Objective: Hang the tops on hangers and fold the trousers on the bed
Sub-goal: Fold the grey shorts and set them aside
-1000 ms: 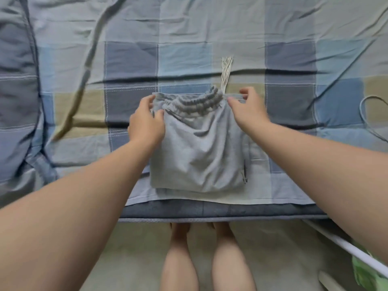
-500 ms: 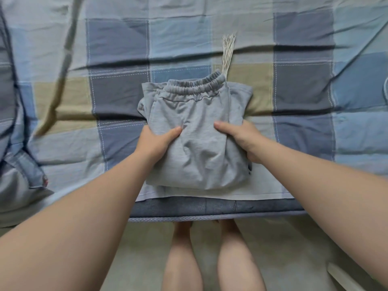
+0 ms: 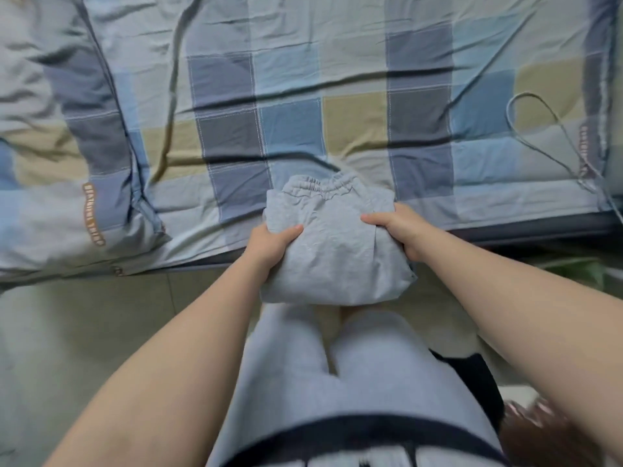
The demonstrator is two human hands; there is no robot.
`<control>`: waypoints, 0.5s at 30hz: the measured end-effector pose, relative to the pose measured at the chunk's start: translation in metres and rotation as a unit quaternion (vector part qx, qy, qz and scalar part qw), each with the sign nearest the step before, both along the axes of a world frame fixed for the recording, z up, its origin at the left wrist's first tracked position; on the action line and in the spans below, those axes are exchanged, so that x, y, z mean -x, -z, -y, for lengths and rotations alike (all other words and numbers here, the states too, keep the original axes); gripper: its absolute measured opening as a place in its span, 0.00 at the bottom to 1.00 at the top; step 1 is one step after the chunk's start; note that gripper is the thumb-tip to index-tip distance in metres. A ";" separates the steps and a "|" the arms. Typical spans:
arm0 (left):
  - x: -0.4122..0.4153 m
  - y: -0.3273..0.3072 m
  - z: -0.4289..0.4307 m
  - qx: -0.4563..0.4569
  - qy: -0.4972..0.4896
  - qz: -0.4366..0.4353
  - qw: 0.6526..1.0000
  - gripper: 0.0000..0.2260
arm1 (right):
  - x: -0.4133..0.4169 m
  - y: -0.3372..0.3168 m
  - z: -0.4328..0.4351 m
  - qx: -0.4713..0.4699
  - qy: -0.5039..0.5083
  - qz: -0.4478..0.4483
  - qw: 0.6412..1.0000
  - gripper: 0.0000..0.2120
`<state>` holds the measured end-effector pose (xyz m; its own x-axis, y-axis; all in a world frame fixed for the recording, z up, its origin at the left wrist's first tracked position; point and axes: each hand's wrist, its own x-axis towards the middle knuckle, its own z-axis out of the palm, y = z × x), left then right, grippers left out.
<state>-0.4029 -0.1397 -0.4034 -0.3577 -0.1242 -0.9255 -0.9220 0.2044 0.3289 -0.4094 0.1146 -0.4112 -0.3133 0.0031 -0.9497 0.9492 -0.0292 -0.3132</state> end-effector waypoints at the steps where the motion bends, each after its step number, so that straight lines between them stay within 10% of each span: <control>1: -0.003 -0.020 -0.002 -0.007 0.000 -0.009 1.000 0.18 | -0.005 -0.024 -0.002 -0.004 0.015 -0.005 1.000 0.20; 15: 0.072 -0.226 0.014 -0.124 0.267 -0.257 0.921 0.12 | -0.078 -0.267 0.051 -0.107 0.320 -0.249 0.908 0.10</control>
<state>-0.4751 -0.1532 -0.1778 -0.7055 0.3881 -0.5929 -0.4214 0.4429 0.7914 -0.3316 0.0637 -0.1440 -0.5730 0.5023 -0.6476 0.4992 -0.4127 -0.7619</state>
